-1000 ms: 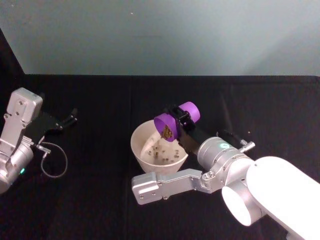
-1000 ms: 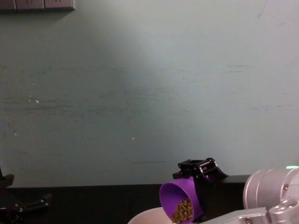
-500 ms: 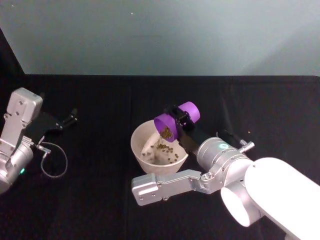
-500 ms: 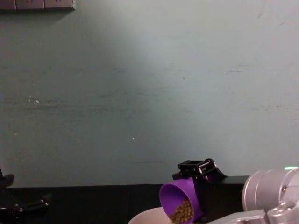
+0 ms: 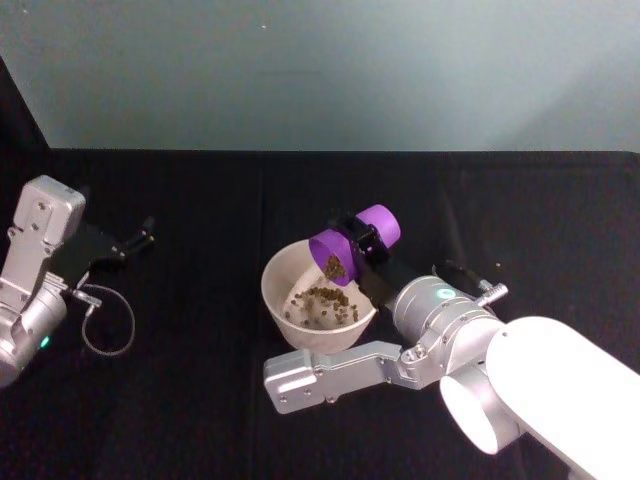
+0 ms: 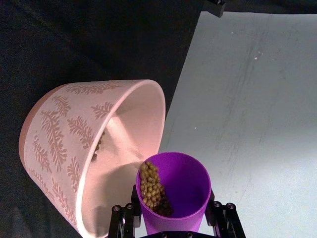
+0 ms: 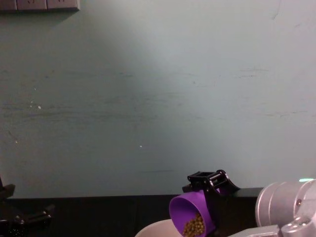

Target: Pick up the cup and pour the mung beans from the cup into the bowl.

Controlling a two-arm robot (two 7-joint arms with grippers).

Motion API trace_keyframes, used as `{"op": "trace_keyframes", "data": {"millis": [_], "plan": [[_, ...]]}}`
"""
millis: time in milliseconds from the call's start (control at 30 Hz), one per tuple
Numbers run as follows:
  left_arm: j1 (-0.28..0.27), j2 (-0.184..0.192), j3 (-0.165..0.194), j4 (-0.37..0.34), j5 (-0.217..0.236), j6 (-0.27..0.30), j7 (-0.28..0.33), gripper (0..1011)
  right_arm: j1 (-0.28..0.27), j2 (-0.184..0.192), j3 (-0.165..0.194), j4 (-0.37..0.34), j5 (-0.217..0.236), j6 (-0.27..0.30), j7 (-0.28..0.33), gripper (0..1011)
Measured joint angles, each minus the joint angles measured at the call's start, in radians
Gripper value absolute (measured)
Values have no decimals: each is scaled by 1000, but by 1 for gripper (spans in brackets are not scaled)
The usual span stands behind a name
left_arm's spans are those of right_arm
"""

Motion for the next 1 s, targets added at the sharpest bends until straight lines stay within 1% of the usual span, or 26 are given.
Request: {"op": "trace_keyframes", "data": {"millis": [1000], "plan": [[0, 0, 0, 0, 0, 0, 0, 1000, 1, 7, -3, -7, -23, 0, 8, 718]]}}
